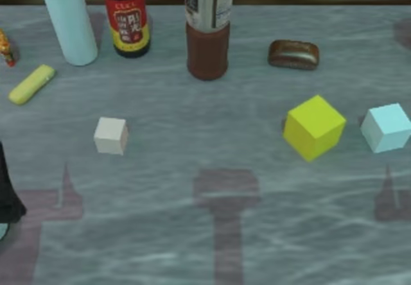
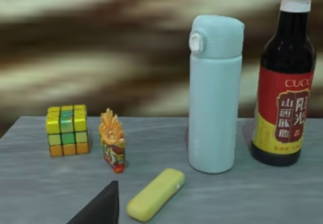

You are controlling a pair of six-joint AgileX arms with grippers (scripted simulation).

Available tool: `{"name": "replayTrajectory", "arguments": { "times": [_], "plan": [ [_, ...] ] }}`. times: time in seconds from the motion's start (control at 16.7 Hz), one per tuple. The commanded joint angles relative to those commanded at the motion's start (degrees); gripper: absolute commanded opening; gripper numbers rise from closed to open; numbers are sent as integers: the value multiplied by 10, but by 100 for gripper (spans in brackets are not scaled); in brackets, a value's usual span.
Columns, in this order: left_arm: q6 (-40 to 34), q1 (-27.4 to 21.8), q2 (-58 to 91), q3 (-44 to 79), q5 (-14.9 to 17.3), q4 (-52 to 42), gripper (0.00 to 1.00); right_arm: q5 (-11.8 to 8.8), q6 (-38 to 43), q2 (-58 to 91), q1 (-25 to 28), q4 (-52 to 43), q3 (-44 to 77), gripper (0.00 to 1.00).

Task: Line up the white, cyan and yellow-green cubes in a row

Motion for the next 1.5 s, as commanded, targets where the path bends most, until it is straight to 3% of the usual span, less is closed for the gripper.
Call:
{"name": "replayTrajectory", "arguments": {
  "times": [0.3,0.54,1.2,1.5],
  "plan": [
    [-4,-7,35,35,1,-23,100,0,0,0,0,0,0,100],
    [-15,-27,165,161,2,-102,100,0,0,0,0,0,0,100],
    [-55,-107,848,670,0,-455,100,0,0,0,0,0,0,100],
    [-71,-139,1093,868,0,-588,100,0,0,0,0,0,0,100]
  ]
}}
